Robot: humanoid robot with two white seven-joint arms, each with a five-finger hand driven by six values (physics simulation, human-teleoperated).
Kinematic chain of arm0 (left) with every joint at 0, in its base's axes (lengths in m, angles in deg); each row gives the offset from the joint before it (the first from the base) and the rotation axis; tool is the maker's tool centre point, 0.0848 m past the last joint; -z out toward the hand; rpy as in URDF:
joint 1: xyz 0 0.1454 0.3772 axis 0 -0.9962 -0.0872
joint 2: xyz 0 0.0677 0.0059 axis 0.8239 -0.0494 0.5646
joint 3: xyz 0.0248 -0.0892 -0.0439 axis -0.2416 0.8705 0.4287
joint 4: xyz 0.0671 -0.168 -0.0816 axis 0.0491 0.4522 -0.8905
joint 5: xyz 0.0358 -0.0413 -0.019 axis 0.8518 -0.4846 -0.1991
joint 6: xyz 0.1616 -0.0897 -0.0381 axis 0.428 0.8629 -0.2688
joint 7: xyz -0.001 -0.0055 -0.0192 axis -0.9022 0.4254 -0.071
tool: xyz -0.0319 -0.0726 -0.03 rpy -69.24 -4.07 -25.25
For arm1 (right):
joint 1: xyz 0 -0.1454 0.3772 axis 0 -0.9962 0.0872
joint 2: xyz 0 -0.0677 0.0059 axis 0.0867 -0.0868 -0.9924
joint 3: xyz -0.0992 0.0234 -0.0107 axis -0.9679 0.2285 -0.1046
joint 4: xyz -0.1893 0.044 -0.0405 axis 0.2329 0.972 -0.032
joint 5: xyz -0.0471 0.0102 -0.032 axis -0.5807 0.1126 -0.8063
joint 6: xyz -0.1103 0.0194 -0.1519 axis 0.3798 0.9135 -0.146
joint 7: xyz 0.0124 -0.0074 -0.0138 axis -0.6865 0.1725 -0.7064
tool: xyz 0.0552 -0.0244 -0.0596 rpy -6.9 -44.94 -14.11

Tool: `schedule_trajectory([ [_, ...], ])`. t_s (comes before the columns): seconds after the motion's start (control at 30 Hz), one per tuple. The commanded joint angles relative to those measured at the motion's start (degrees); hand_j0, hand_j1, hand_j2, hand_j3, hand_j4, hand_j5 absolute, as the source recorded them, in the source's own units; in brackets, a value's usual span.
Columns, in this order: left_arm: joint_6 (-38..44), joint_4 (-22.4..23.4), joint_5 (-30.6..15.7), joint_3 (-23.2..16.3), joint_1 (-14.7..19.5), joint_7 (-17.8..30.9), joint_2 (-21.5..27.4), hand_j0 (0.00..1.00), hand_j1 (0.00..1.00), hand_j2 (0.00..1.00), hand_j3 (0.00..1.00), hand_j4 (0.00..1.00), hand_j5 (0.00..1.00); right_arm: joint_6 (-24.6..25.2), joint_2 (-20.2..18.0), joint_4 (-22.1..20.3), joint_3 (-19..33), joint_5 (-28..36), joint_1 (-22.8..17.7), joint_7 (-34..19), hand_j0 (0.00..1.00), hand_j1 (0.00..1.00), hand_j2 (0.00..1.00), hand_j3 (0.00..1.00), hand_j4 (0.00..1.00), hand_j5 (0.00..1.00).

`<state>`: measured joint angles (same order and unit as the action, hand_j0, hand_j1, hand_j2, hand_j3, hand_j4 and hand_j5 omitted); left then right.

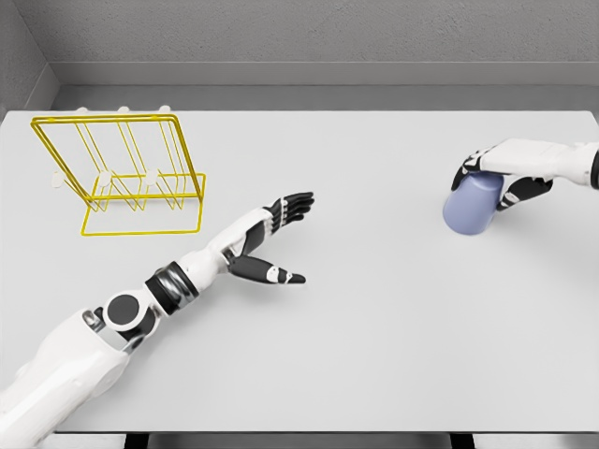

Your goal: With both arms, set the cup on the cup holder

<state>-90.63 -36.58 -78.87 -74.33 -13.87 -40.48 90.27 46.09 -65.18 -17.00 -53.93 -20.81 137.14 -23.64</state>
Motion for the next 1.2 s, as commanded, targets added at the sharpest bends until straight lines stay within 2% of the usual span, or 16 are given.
schedule_trajectory([
  [0.0,0.1,0.5,-0.1,0.3,0.0,0.1,-0.4,1.00,1.00,1.00,1.00,1.00,1.00,-0.1,-0.1,-0.1,0.0,0.0,0.0,-0.1,0.65,0.65,0.65,0.65,0.65,0.65],
  [0.4,-0.2,0.3,1.2,0.2,0.0,0.3,-0.8,1.00,1.00,1.00,1.00,1.00,1.00,-0.1,-0.2,-1.2,0.0,0.0,0.8,0.0,0.64,0.64,0.64,0.64,0.64,0.64],
  [0.73,-0.1,0.7,1.2,0.3,0.0,0.1,-0.8,1.00,1.00,1.00,1.00,1.00,1.00,-0.1,-1.3,-5.4,0.2,0.3,2.0,0.2,0.64,0.64,0.64,0.64,0.64,0.64],
  [1.17,0.0,1.2,1.2,0.3,0.0,0.1,-0.9,1.00,1.00,1.00,1.00,1.00,1.00,-0.1,-0.6,-9.7,0.2,0.4,2.3,0.2,0.64,0.64,0.64,0.64,0.64,0.64],
])
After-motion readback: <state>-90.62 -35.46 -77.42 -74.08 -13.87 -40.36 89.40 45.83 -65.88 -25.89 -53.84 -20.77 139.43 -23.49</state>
